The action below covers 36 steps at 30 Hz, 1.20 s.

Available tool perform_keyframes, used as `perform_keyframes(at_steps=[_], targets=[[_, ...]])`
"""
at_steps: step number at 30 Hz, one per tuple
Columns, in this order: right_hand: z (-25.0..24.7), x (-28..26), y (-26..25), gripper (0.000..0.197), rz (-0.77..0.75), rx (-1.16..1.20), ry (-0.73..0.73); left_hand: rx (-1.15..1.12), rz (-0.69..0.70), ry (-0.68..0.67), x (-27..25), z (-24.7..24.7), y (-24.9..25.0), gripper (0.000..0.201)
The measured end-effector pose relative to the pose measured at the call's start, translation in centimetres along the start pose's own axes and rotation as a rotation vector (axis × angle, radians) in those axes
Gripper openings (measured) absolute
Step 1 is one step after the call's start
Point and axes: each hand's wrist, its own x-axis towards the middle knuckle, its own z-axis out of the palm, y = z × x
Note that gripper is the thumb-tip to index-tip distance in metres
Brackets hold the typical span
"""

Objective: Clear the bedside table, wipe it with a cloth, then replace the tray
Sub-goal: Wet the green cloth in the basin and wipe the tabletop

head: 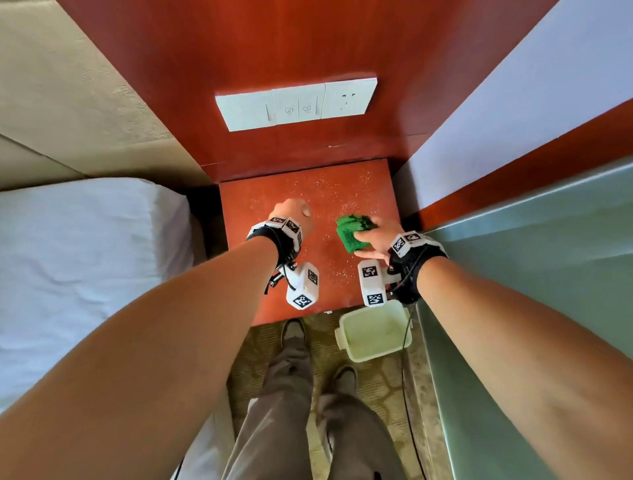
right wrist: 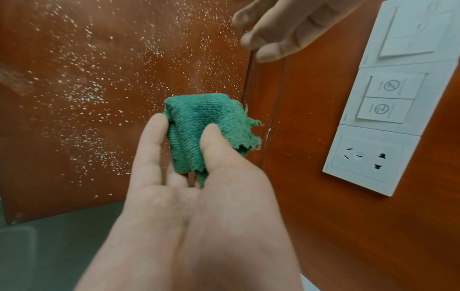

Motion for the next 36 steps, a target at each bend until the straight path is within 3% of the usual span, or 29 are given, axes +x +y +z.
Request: perform_keyframes(at_steps=[5, 8, 13, 20, 36], targets=[[-0.6, 3.3, -0.4, 0.053, -0.055, -0.187, 0.125, 0.079, 0.006, -0.057, 3.4, 0.6, -0.4, 0.034], [-1.7, 4.7, -0.6, 0.051, -0.126, -0.516, 0.216, 0.152, 0.035, -0.065, 5.5, 1.7, -0.2, 0.05], [-3.3, 7.9, -0.5, 0.036, -0.237, -0.683, 0.441, 0.293, 0.047, -0.05, 8.8, 3.4, 0.5, 0.084], [-6.1, 13.3, -1.7, 0.037, -0.224, -0.733, 0.516, 0.448, 0.038, -0.042, 12.9, 5.2, 0.5, 0.124], [-9.6, 21.1, -5.6, 0.045, -0.401, -0.751, 0.668, 0.47, -0.073, -0.026, 17.5, 8.6, 0.7, 0.147]])
